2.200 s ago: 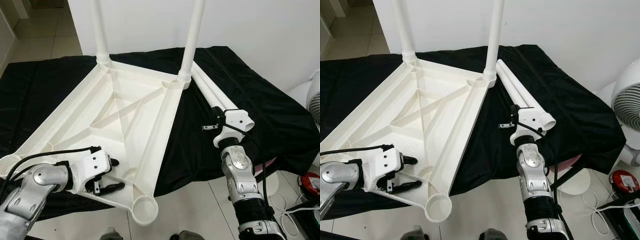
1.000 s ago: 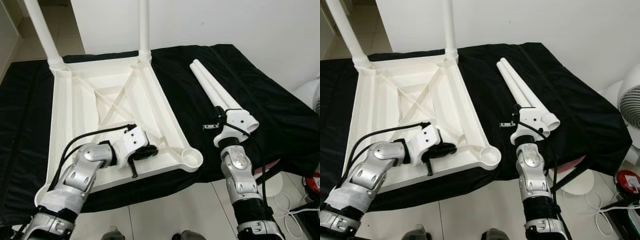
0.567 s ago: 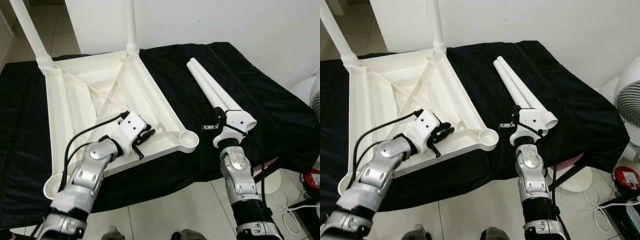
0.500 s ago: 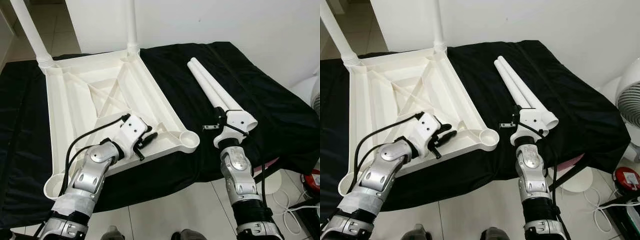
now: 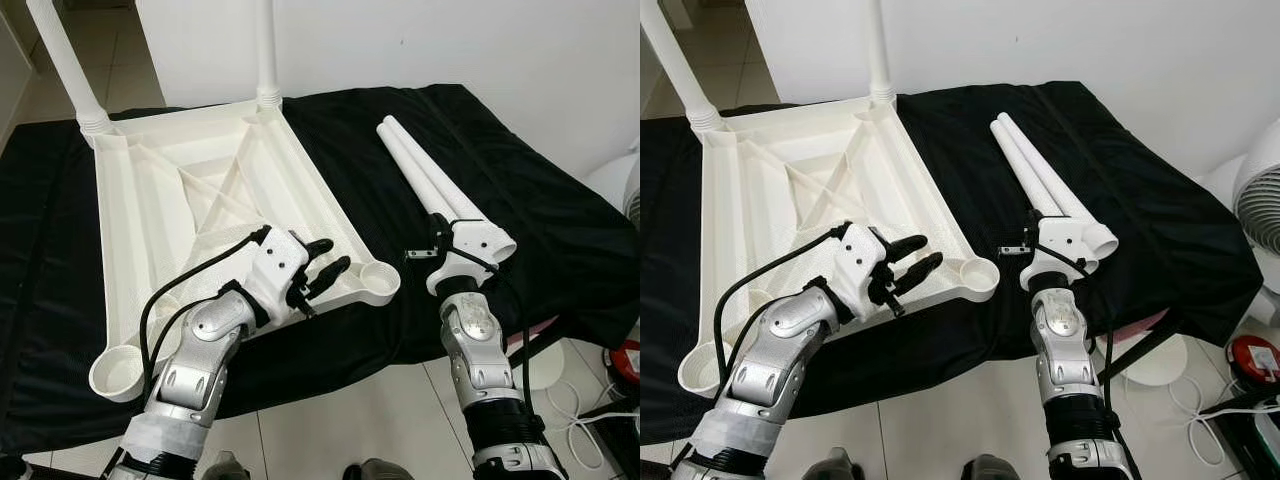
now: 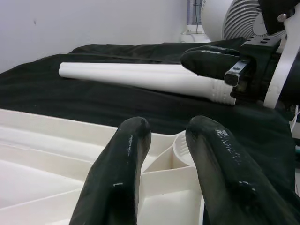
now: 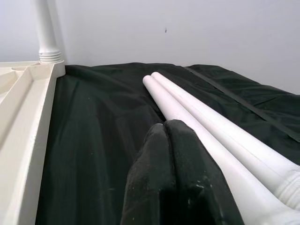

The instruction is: Building children table

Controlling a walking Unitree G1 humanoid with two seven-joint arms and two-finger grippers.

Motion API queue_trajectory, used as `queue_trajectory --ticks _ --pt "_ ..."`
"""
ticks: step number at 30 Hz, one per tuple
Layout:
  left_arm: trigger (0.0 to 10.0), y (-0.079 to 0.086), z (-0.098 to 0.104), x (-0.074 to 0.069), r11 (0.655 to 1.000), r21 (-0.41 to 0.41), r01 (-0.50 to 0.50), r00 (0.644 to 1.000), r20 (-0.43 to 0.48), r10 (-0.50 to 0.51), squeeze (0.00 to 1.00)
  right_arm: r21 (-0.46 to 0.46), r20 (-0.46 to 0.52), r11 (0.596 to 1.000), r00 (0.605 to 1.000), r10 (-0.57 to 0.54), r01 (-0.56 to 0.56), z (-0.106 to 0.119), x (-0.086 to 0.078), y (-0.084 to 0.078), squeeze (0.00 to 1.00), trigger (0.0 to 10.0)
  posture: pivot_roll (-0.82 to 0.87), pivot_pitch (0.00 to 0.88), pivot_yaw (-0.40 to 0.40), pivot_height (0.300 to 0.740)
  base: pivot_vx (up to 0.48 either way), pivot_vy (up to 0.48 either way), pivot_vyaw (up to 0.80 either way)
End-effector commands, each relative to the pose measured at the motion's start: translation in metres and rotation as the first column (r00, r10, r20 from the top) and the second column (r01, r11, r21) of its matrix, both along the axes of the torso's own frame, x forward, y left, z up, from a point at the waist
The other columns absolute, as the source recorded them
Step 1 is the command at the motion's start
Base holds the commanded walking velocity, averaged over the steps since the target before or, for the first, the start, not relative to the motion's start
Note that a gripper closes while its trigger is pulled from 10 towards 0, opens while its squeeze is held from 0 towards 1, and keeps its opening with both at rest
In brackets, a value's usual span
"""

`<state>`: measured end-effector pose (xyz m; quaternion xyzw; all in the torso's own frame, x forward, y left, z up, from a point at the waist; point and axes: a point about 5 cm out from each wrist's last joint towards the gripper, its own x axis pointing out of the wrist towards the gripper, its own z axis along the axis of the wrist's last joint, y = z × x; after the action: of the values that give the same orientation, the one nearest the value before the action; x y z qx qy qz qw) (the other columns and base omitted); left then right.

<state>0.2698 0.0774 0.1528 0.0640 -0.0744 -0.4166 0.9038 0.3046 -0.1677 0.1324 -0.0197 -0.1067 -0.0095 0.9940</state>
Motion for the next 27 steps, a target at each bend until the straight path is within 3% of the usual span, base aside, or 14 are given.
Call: queue_trajectory --ticks 1,22,27 --pt "10.0 0.0081 -0.0024 0.0034 0.991 -0.015 -0.133 0.991 -0.014 0.132 0.00 -0.006 -0.003 1.000 1.000 0.003 -0.003 -0.0002 0.0006 0.0006 0.00 10.0 0.04 0.016 -0.006 0.740 0.000 0.000 0.00" --pt "10.0 0.0132 -0.0024 0.0025 0.992 0.001 -0.125 0.990 -0.058 0.125 0.00 0.009 -0.002 1.000 1.000 0.003 -0.003 -0.0008 0.0013 0.0054 0.00 10.0 0.04 0.028 0.015 0.740 0.000 0.000 0.00" --pt "10.0 0.0143 0.0032 0.0020 0.993 -0.008 -0.116 0.993 -0.025 0.116 0.00 0.020 0.005 1.000 1.000 -0.002 0.002 -0.0002 0.0006 0.0073 0.00 10.0 0.04 0.040 0.026 0.740 0.000 0.000 0.00"
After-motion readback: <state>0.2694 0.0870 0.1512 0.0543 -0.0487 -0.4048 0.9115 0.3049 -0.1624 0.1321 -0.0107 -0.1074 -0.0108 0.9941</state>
